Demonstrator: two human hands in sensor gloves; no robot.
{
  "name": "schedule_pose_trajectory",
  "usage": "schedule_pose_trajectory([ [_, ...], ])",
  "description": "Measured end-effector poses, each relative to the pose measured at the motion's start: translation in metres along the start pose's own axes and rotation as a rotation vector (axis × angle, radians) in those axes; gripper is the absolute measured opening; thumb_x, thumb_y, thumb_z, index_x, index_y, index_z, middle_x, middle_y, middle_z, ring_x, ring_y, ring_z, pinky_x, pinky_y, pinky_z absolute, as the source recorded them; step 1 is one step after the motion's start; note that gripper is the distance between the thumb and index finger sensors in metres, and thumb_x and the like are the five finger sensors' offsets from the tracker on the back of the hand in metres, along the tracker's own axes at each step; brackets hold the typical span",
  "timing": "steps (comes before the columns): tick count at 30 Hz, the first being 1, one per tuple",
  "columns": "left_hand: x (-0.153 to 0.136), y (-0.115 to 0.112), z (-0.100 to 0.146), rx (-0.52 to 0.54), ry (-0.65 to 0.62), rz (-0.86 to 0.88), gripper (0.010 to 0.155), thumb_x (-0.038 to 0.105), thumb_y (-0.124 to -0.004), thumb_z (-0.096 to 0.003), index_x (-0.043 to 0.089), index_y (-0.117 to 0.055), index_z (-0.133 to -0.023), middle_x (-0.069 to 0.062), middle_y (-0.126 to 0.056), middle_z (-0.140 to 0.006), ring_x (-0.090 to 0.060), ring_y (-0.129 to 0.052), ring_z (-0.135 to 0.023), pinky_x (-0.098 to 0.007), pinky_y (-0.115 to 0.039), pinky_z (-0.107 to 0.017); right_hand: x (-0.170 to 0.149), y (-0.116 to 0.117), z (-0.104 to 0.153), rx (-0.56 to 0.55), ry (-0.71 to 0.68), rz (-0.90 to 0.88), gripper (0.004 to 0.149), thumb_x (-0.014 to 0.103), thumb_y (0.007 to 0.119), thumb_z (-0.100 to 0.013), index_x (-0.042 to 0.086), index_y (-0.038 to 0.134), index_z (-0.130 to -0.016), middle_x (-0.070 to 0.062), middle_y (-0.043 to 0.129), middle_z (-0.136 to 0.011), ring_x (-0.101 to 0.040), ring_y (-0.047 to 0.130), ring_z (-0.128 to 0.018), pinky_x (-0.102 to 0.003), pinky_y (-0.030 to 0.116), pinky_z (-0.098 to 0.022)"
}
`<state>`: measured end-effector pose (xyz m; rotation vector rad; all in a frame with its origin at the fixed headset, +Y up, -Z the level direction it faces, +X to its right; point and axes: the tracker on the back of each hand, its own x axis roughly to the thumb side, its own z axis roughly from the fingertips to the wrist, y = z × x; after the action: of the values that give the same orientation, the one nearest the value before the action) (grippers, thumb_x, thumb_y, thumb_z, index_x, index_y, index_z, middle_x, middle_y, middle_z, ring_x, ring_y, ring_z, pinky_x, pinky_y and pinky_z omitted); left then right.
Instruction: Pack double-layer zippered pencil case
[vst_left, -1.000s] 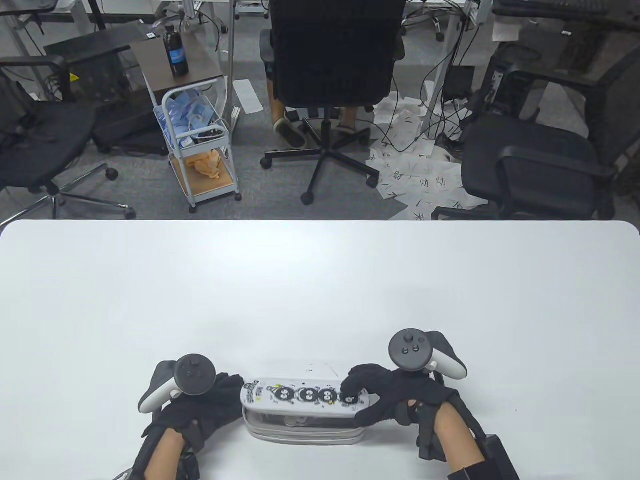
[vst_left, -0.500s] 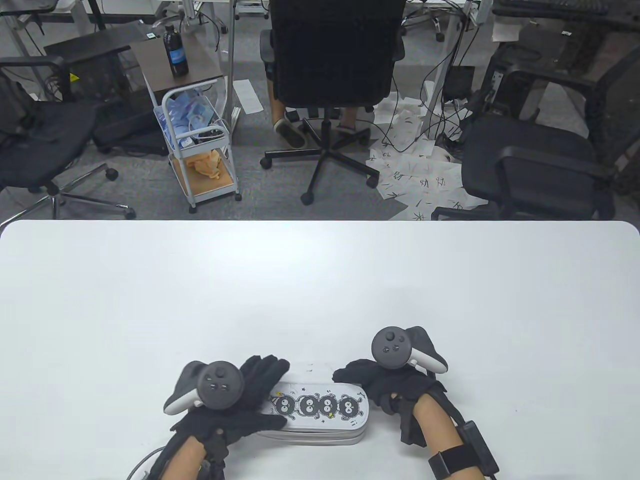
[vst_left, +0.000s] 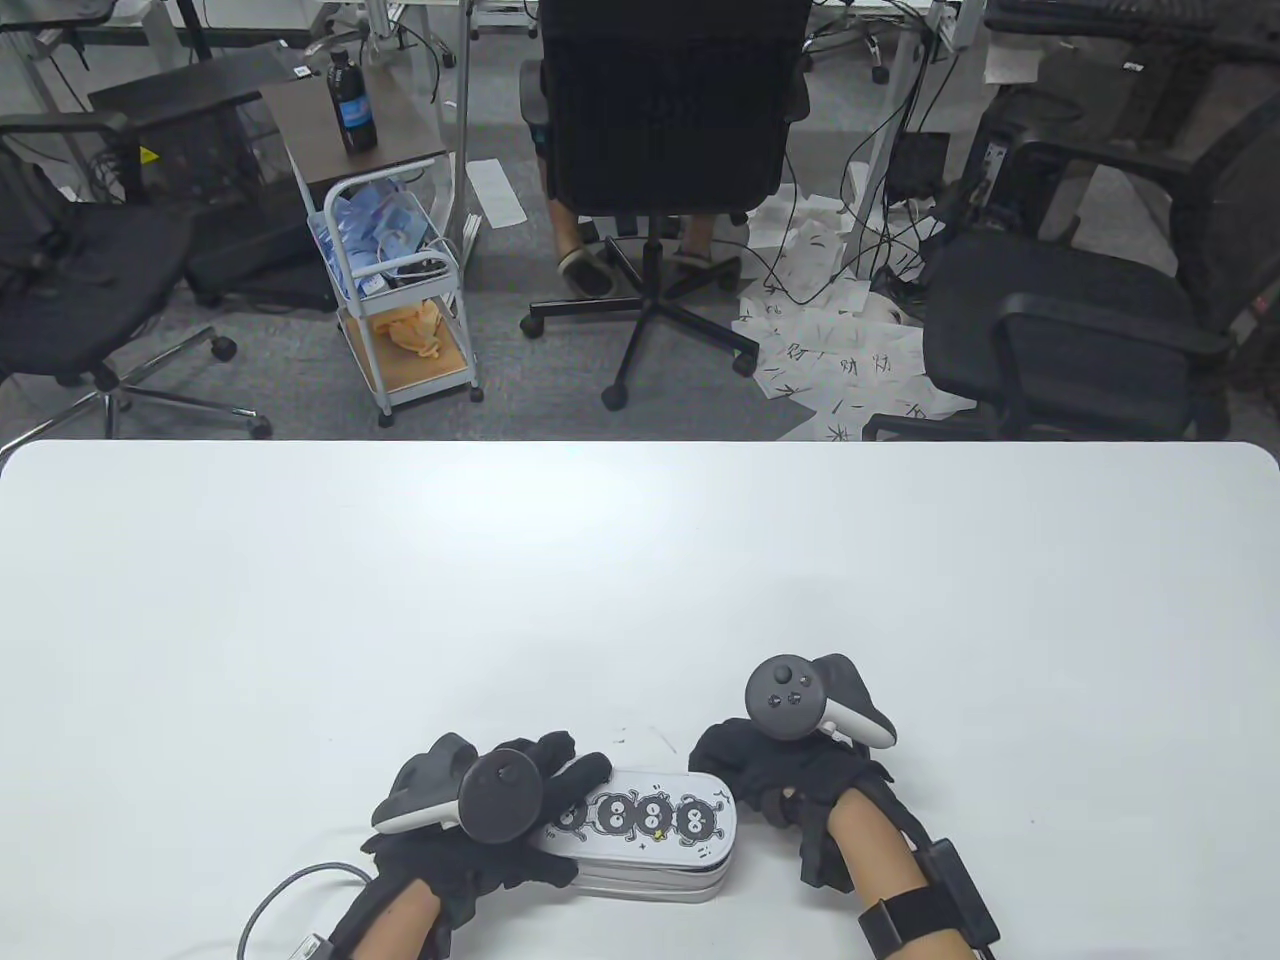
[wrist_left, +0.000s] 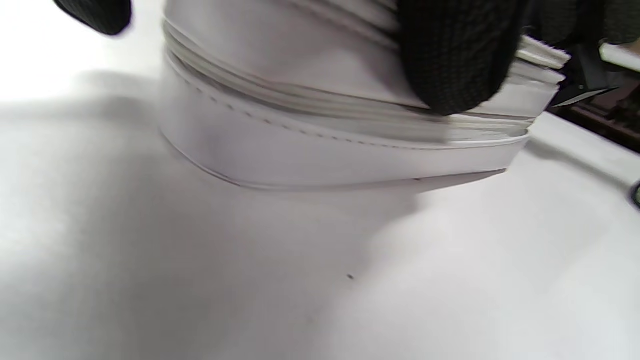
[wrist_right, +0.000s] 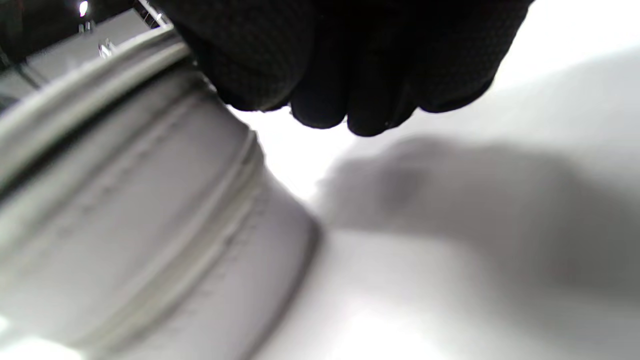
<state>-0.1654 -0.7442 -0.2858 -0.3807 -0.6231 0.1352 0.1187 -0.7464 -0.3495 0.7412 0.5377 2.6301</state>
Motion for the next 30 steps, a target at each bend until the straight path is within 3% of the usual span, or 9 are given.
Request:
schedule_pose_trajectory([
  [4,0.014,0.005,0.004,0.153,0.138,-0.263,0.095,0.074,-0.084,-0.0432,0.04,-0.036,-0.117,-0.014,-0.059,-0.12,-0.043,-0.086,-0.091,-0.059,-0.082,-0.063,0.012,-0.019,0.018,-0.106,0.049,0.373,0.039,0.031,0.075,-0.043,0.029,0.075,-0.082,0.004,0.088,-0.085,-0.023,0.092,-0.071,-0.039,0.081,-0.052],
  [10,0.01,0.01,0.0,0.181,0.238,-0.225,0.094,0.078,-0.082,-0.0443,0.033,-0.045,-0.118,-0.02,-0.072,-0.112,-0.042,-0.099,-0.071,-0.042,-0.091,-0.052,0.049,-0.01,0.029,-0.042,-0.042,0.24,0.04,0.033,0.08,-0.05,0.005,0.084,-0.078,-0.009,0.099,-0.067,-0.021,0.101,-0.048,-0.033,0.087,-0.038],
  [13,0.023,0.009,-0.002,0.177,0.242,-0.276,0.094,0.079,-0.077,-0.0479,0.027,-0.045,-0.119,-0.024,-0.073,-0.108,-0.042,-0.101,-0.065,-0.038,-0.094,-0.045,0.076,0.001,0.02,-0.102,-0.072,0.435,0.04,0.039,0.079,-0.049,0.009,0.086,-0.074,-0.003,0.102,-0.062,-0.014,0.103,-0.044,-0.027,0.09,-0.035],
  [18,0.046,0.009,0.001,0.158,0.185,-0.185,0.09,0.074,-0.066,-0.0526,0.019,-0.045,-0.121,-0.029,-0.054,-0.117,-0.046,-0.101,-0.062,-0.043,-0.094,-0.04,0.102,0.024,0.008,-0.067,-0.125,0.402,0.039,0.036,0.08,-0.048,0.009,0.082,-0.075,-0.005,0.099,-0.069,-0.021,0.102,-0.053,-0.033,0.088,-0.042],
  [21,0.039,0.016,0.001,0.057,0.022,-0.062,0.077,0.048,-0.073,-0.0587,0.007,-0.046,-0.119,-0.041,-0.053,-0.109,-0.041,-0.103,-0.063,-0.038,-0.096,-0.042,0.086,0.02,0.011,-0.085,-0.1,0.347,0.038,0.036,0.079,-0.048,0.015,0.079,-0.08,-0.004,0.096,-0.079,-0.021,0.101,-0.062,-0.032,0.089,-0.045],
  [23,0.03,0.021,-0.003,-0.146,-0.048,0.109,0.075,0.036,-0.073,-0.0621,0.01,-0.035,-0.121,-0.046,-0.035,-0.111,-0.049,-0.091,-0.077,-0.046,-0.088,-0.057,0.079,0.018,0.011,-0.077,-0.082,0.257,0.037,0.034,0.08,-0.049,0.013,0.079,-0.079,-0.009,0.096,-0.08,-0.023,0.101,-0.061,-0.033,0.089,-0.042],
  [25,0.021,0.03,-0.008,-0.12,-0.054,0.161,0.065,0.017,-0.073,-0.0629,0.012,-0.042,-0.119,-0.041,-0.039,-0.113,-0.048,-0.087,-0.084,-0.049,-0.084,-0.063,0.073,0.017,0.01,-0.08,-0.067,0.281,0.036,0.035,0.08,-0.049,0.016,0.078,-0.079,-0.008,0.095,-0.083,-0.023,0.101,-0.064,-0.032,0.089,-0.044],
  [28,0.021,0.043,-0.026,-0.083,-0.026,-0.181,0.072,0.002,-0.078,-0.0569,0.027,-0.045,-0.116,-0.023,-0.056,-0.114,-0.037,-0.085,-0.092,-0.048,-0.081,-0.068,0.067,0.018,0.009,-0.067,-0.078,0.185,0.036,0.034,0.08,-0.049,0.015,0.077,-0.08,-0.011,0.092,-0.086,-0.026,0.099,-0.068,-0.034,0.088,-0.046],
  [30,0.032,0.043,-0.045,-0.146,0.011,-0.394,0.085,0.008,-0.084,-0.0561,0.041,-0.03,-0.113,-0.016,-0.035,-0.12,-0.038,-0.072,-0.102,-0.052,-0.07,-0.074,0.063,0.018,0.008,-0.059,-0.089,0.156,0.037,0.033,0.079,-0.049,0.015,0.075,-0.082,-0.011,0.089,-0.091,-0.027,0.096,-0.074,-0.037,0.087,-0.05],
])
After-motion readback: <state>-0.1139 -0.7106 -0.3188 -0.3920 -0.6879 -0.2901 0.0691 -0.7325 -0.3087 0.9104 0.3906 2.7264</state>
